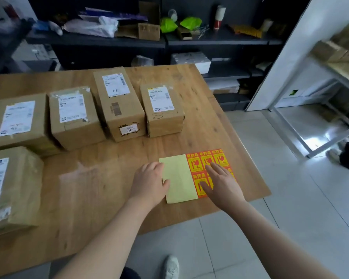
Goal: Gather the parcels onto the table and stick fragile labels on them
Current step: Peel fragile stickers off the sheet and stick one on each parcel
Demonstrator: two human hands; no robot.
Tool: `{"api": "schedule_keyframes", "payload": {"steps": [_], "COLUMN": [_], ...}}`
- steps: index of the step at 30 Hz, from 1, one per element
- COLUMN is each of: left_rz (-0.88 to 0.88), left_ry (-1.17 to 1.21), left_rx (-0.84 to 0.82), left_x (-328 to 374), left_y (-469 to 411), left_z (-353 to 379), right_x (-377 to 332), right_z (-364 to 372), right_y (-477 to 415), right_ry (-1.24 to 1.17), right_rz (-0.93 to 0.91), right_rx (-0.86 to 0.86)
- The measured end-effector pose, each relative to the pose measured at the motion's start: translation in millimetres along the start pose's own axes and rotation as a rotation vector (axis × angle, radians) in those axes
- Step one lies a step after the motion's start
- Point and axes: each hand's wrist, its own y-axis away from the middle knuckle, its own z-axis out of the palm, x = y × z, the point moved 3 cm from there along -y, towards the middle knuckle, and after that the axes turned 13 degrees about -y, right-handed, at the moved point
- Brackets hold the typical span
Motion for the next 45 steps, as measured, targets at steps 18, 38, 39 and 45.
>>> {"api": "schedule_keyframes", "payload": {"steps": [18,38,39,45], "left_rz": [-0.219,-0.486,-0.514,-0.586], "left_ry": [-0.064,0.527,0.611,0.943], "left_rx": [-0.210,-0.207,-0.204,-0.136], "left_x": [-8.5,-45.9,-46.8,-44.8], "left_y": [-1.1,47.4,48.8,60.9], "left_z": [66.1,57.5,58.1,55.9], "right_x": [22.6,-42.5,-46.9,-65.9], "right_z": [57.2,98.0,98.9,93.1], "right_y": [-18.8,13.0,13.9,15.3], "right_ry": [0.066,-0.173,-0.241,-0.469], "right_rz": [-0.062,-0.226,-0.233,-0.270], "right_rx": [-0.204,-0.196,-0.181,-0.040]}}
